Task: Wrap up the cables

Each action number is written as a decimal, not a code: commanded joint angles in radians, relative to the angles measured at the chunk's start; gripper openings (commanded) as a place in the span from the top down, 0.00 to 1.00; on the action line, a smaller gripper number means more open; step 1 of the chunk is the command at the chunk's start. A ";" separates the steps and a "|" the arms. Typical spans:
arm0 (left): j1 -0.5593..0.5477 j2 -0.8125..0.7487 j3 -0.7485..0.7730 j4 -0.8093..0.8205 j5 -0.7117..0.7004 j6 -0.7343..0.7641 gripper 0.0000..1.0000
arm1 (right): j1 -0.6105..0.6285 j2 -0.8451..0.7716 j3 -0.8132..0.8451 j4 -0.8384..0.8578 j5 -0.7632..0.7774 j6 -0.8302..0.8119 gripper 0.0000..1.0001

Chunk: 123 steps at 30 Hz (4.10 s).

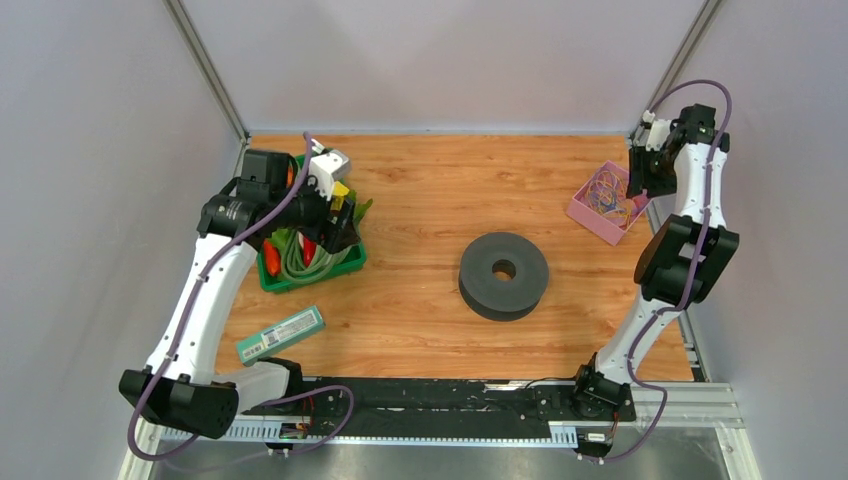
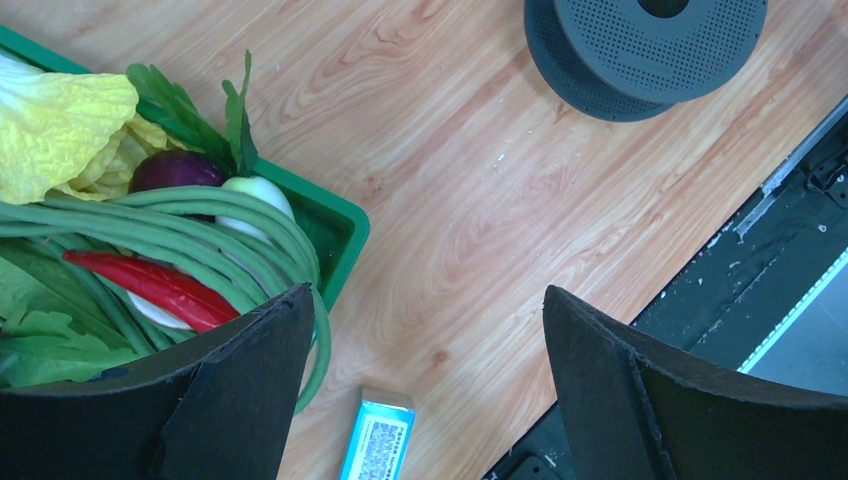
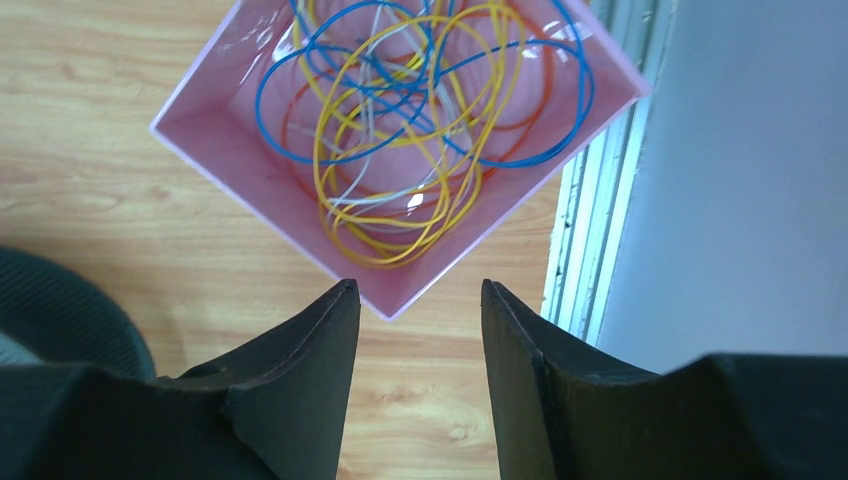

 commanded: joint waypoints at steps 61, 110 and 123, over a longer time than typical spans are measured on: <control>-0.025 0.016 0.030 0.045 -0.023 -0.038 0.08 | 0.018 -0.040 0.054 0.248 0.081 0.073 1.00; -0.144 -0.266 -0.443 0.847 0.301 -0.069 0.12 | 0.532 -0.716 -0.159 0.668 -0.414 0.785 1.00; -0.362 -0.010 -0.438 1.115 0.242 0.069 0.16 | 0.649 -0.738 -0.239 0.754 -0.456 0.915 1.00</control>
